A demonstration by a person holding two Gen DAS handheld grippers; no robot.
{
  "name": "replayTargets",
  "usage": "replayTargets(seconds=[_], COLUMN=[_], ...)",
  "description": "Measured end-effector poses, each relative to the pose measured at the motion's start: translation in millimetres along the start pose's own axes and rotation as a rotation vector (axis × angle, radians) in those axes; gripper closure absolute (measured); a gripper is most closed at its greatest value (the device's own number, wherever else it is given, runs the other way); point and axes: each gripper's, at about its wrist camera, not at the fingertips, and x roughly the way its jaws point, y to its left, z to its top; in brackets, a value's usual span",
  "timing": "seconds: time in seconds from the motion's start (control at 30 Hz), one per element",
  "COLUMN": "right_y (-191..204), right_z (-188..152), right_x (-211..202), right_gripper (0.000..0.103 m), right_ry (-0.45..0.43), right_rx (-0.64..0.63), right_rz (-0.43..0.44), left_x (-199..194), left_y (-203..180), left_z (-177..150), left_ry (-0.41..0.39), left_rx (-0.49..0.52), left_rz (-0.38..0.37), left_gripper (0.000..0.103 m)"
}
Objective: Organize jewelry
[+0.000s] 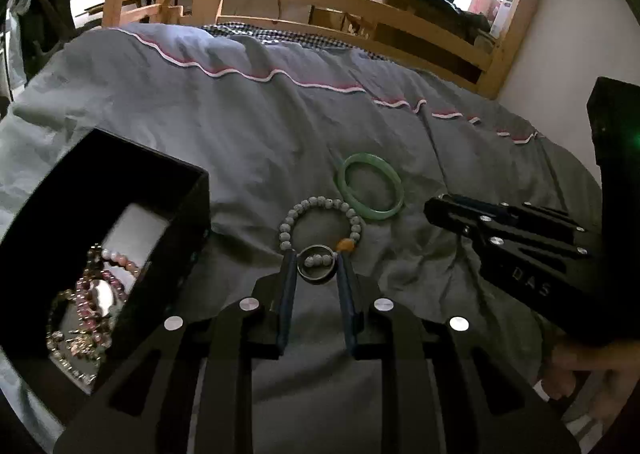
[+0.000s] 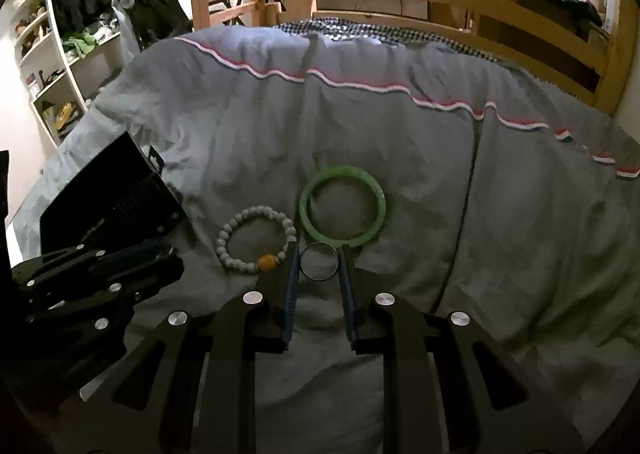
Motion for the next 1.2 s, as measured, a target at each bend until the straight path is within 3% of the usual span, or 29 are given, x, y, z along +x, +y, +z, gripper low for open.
replayTargets(seconds=[0.47,0.8,1.2], right_y=[28,66,103], right_z=[8,14,18], right_x=[-15,-36,-43], right_gripper=[0.083,0.083,0.083], right_ry=[-0.038,-0.083,-0.107], right_rx=[-0.047,-0.100,-0.137], right_rz=[0.027,0.091,0.166], left_x=[-56,-96,-116], left_y=[18,43,81], left_z=[12,22,27], left_ry=[-0.038,-0.067,-0.063], left_rx=[-0.062,-0.086,-0.149], left_rz=[0.050,0.110,0.170], left_gripper=[0.083,0.083,0.083])
